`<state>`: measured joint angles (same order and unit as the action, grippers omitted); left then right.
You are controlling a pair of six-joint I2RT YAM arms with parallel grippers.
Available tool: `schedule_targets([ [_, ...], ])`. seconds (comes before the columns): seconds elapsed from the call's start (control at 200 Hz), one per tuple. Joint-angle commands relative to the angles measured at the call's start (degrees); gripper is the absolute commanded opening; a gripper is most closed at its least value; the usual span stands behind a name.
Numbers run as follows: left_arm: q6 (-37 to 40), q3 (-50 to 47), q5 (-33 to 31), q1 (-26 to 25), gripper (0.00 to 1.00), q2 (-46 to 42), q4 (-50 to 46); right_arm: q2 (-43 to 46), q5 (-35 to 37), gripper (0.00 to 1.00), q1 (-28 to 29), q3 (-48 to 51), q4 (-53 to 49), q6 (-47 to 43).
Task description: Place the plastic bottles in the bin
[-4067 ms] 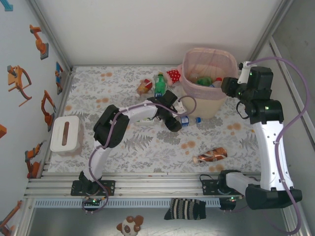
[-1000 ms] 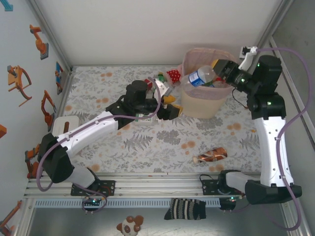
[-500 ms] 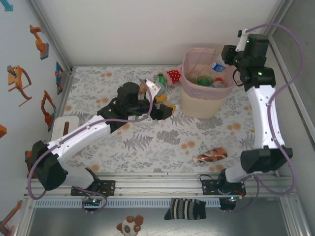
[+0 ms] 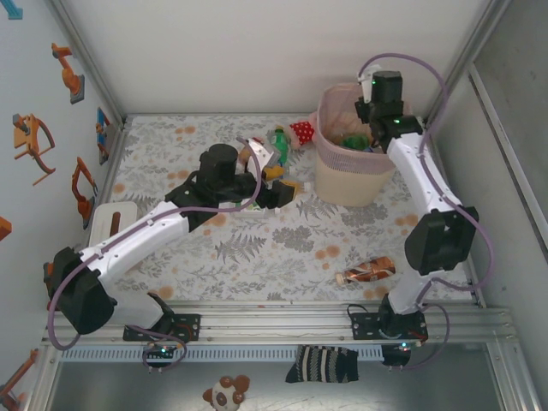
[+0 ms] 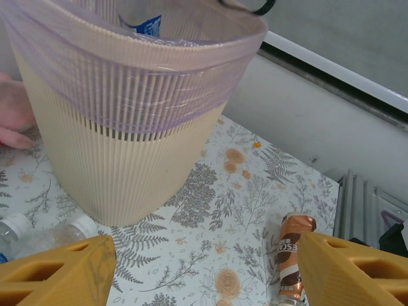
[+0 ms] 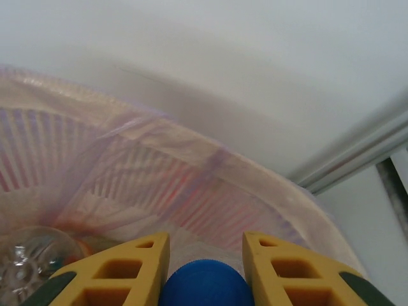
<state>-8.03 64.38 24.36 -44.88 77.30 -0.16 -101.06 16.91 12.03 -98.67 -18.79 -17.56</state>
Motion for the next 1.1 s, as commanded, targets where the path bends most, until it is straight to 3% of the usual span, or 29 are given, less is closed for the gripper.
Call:
schedule_targets([
  [0.0,1.2,-0.8,-0.3,0.6,0.74,-2.6,-0.6,-2.2,6.0,0.24,1.1,2.3,6.5,-8.5],
  [0.16,1.1,-1.6,-0.6,1.0,0.74,-3.6,-0.7,-4.7,3.6,0.33,1.3,2.5,5.5,-6.8],
  [0.356,0.9,-1.7,-0.6,1.1,0.74,-4.0,-0.7,-1.6,-5.5,0.62,1.3,-0.3,1.0,1.5],
  [0.511,1.1,-2.0,-0.9,1.2,0.74,-4.7,-1.2,1.9,-11.9,0.67,1.3,-1.5,-1.1,6.2],
  [0.721,1.0,-2.7,-1.1,1.2,0.74,-5.6,-1.2,4.0,-15.5,0.65,0.5,-2.4,-2.3,10.8],
  [1.092,2.7,-3.0,-4.1,1.6,0.74,-5.8,-4.4,-1.7,-21.0,0.38,-5.4,-5.3,-7.8,22.5],
])
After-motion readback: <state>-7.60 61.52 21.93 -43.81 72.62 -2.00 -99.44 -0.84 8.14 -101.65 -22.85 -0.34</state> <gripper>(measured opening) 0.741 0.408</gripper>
